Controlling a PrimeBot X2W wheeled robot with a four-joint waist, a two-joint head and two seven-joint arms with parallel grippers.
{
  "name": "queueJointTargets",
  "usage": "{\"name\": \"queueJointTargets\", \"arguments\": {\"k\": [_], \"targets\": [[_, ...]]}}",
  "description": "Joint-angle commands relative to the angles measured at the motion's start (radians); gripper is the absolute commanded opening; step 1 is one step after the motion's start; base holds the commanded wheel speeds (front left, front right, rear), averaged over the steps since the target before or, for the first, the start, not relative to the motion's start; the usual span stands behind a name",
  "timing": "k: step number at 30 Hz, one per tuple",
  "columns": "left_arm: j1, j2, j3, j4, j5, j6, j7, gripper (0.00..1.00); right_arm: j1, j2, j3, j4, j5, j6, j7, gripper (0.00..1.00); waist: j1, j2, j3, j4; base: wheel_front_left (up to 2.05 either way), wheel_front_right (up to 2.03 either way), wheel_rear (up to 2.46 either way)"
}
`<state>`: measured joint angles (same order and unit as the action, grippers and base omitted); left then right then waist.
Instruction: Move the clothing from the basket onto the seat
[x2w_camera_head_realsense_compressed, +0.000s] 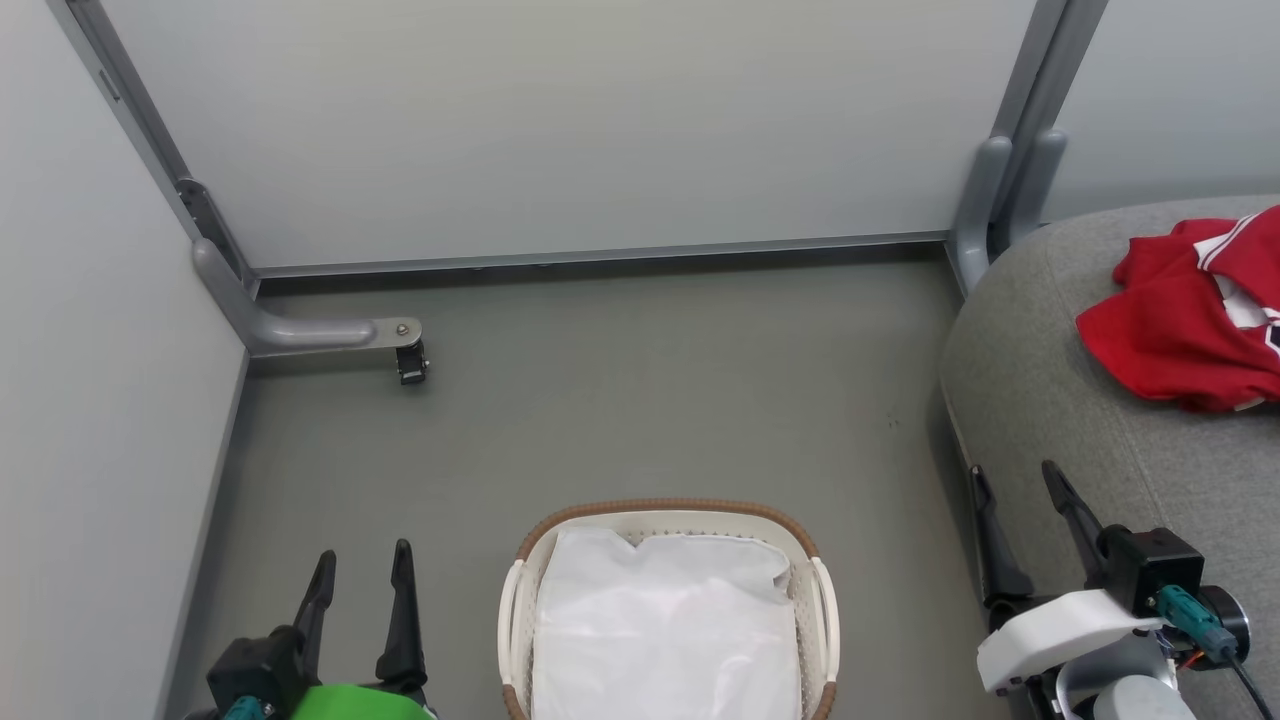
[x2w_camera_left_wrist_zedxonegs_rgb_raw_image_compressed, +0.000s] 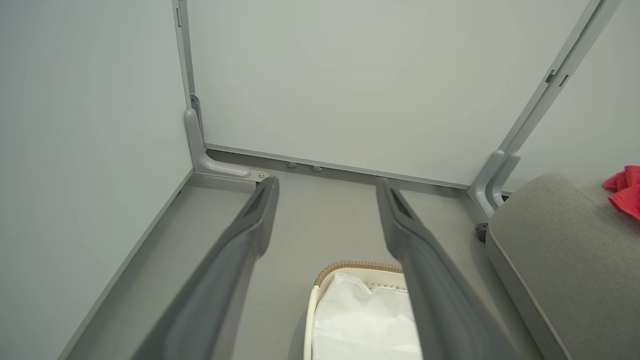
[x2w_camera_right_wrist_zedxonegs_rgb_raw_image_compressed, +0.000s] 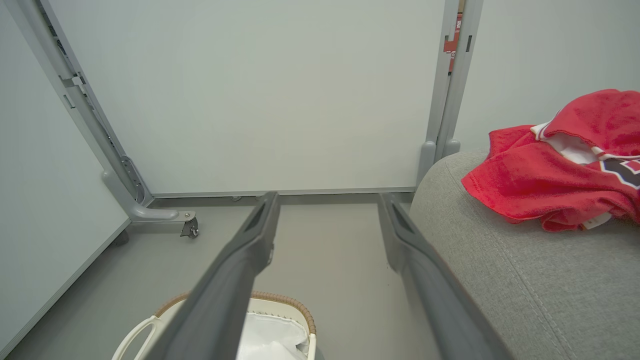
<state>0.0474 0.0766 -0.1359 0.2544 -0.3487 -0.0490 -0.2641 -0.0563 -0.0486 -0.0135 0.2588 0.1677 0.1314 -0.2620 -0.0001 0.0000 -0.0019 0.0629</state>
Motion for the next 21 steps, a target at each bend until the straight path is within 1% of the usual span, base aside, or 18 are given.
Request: {"name": "queueJointTargets", "arguments": {"k": [1, 17, 20, 21], "targets": [[0.002, -0.003, 0.002, 0.001, 0.013, -0.004, 0.0, 1.0, 0.005, -0.004, 0.001, 0.002, 0.005, -0.001, -0.004, 1.0, 0.0001, 0.0, 0.0, 0.0, 0.0, 0.0, 0.0], [-0.013, -0.012, 0.016, 0.014, 0.023, -0.013, 0.0, 1.0, -0.001, -0.004, 0.009, 0.008, 0.01, -0.001, -0.004, 1.0, 0.0001, 0.0, 0.001, 0.005, 0.0, 0.0, 0.0], [-0.011, -0.014, 0.018, 0.023, 0.003, -0.018, 0.0, 1.0, -0.002, -0.004, 0.009, 0.009, 0.01, -0.001, -0.004, 1.0, 0.0001, 0.0, 0.001, 0.005, 0.0, 0.0, 0.0], [-0.002, -0.01, 0.013, 0.022, 0.003, -0.014, 0.0, 0.0, 0.0, 0.0, 0.01, 0.006, 0.002, 0.0, 0.0, 0.0, 0.0001, 0.0, 0.001, 0.005, 0.0, 0.0, 0.0]]}}
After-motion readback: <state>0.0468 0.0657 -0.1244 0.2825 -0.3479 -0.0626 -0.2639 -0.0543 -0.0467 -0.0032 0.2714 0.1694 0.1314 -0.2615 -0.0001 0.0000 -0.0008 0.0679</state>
